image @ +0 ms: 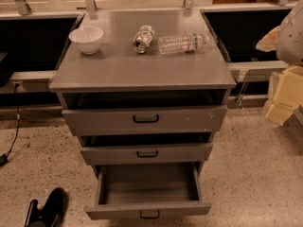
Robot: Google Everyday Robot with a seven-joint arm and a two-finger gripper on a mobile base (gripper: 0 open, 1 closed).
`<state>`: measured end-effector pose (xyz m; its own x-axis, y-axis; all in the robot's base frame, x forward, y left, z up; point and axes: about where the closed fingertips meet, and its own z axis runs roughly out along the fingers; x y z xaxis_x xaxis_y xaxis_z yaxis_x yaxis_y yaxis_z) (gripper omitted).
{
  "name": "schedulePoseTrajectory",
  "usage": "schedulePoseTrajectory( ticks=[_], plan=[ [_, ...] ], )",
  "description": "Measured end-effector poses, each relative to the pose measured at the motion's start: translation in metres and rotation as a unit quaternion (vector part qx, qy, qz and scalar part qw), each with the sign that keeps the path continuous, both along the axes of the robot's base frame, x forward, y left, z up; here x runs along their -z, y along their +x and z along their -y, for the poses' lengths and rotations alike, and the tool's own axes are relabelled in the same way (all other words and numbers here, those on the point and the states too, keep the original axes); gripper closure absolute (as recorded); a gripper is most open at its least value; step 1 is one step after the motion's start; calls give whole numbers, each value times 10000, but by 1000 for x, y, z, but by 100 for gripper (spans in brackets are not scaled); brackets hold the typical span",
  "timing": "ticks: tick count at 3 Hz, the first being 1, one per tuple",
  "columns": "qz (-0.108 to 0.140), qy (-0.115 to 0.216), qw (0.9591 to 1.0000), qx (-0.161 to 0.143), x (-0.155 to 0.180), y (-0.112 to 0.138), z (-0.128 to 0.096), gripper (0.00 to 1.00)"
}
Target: Close bottom drawer
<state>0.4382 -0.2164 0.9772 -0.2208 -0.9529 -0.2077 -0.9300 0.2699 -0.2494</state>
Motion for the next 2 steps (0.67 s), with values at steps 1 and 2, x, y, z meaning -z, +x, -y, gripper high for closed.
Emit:
schedulePoseTrajectory(
  ticks=[1,2],
  plan=[
    [0,0,10000,0,0,0,0,0],
    [11,476,9989,-2,24,6,-1,0]
  ],
)
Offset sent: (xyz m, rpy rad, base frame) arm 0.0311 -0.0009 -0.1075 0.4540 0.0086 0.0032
